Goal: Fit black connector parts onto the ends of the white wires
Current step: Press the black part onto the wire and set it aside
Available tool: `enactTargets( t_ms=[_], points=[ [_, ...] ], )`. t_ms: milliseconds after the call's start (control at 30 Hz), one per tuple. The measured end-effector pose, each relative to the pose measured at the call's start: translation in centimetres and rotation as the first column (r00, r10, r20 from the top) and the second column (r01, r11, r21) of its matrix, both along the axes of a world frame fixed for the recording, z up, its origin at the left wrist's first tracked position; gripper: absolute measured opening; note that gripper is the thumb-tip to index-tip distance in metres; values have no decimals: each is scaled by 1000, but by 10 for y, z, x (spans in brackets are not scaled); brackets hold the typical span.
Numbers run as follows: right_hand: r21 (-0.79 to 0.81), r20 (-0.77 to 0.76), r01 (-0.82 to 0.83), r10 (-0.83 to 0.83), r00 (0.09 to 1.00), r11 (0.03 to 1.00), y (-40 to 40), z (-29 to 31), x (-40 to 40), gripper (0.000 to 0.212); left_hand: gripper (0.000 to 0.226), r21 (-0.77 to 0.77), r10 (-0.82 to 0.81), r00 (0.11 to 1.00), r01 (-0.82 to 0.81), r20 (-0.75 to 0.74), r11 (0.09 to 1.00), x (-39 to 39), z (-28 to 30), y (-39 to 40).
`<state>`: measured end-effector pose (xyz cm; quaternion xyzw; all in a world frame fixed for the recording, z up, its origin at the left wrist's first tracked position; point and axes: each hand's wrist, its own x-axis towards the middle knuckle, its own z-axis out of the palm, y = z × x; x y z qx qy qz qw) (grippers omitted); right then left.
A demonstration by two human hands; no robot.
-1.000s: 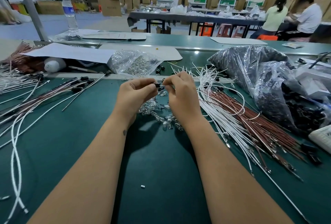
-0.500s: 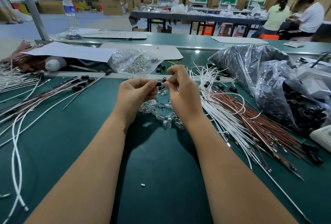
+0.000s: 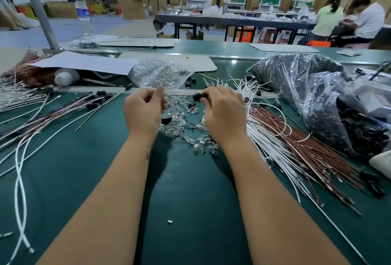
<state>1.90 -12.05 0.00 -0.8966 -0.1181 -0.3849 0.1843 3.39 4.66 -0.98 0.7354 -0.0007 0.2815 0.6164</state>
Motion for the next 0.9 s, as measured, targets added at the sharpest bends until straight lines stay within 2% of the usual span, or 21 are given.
enactTargets(
  t_ms=[67, 133, 200, 267, 300, 333, 400, 433, 500, 567, 667, 767, 833, 900],
  points=[
    [-52, 47, 159, -157, 987, 986, -8, 1, 0, 15, 30, 37, 297, 954, -296, -43, 955, 5, -1, 15],
    [-65, 57, 275, -272, 961, 959, -12, 1, -1, 14, 34, 80, 483, 870, -476, -103, 876, 7, -3, 29],
    [-65, 13, 323, -323, 946, 944, -13, 0, 0, 14, 34, 145, 535, 829, -516, -165, 844, 7, -5, 38],
    [-59, -40, 299, -302, 953, 952, -14, -3, 1, 14, 27, 334, 593, 783, -517, -185, 788, 5, -7, 39],
    [-57, -58, 276, -280, 958, 959, -14, -4, 2, 15, 26, 439, 600, 785, -491, -152, 753, 3, -6, 36],
    [-58, -69, 251, -255, 965, 966, -13, -4, 2, 15, 29, 498, 560, 824, -453, -82, 739, 1, -3, 30],
    [-44, -78, 167, -170, 982, 985, -7, -4, 2, 16, 36, 537, 311, 945, -316, 103, 782, -3, 2, 12],
    [-26, -78, 108, -110, 991, 994, -3, -4, 2, 15, 37, 574, 157, 973, -228, 172, 786, -4, 3, 0],
    [-5, -70, 8, -8, 997, 1000, 4, -3, 0, 14, 31, 677, -49, 977, -106, 207, 729, -7, 3, -19],
    [-17, -66, -34, 33, 997, 999, 6, -2, -1, 13, 24, 717, -127, 971, -59, 203, 695, -7, 1, -28],
    [-64, -87, 10, -16, 996, 998, 2, -2, 0, 15, 22, 719, -37, 970, -152, 241, 678, -3, 0, -23],
    [4, -119, 159, -158, 980, 987, -6, -3, 2, 13, 21, 701, 226, 946, -323, 231, 636, 0, -1, -9],
    [79, -157, 252, -237, 959, 965, -15, -4, 3, 11, 21, 685, 384, 908, -387, 168, 617, 2, -3, 3],
    [126, -190, 280, -254, 949, 952, -22, -5, 4, 10, 22, 698, 464, 885, -357, 40, 621, 4, -4, 12]
  ],
)
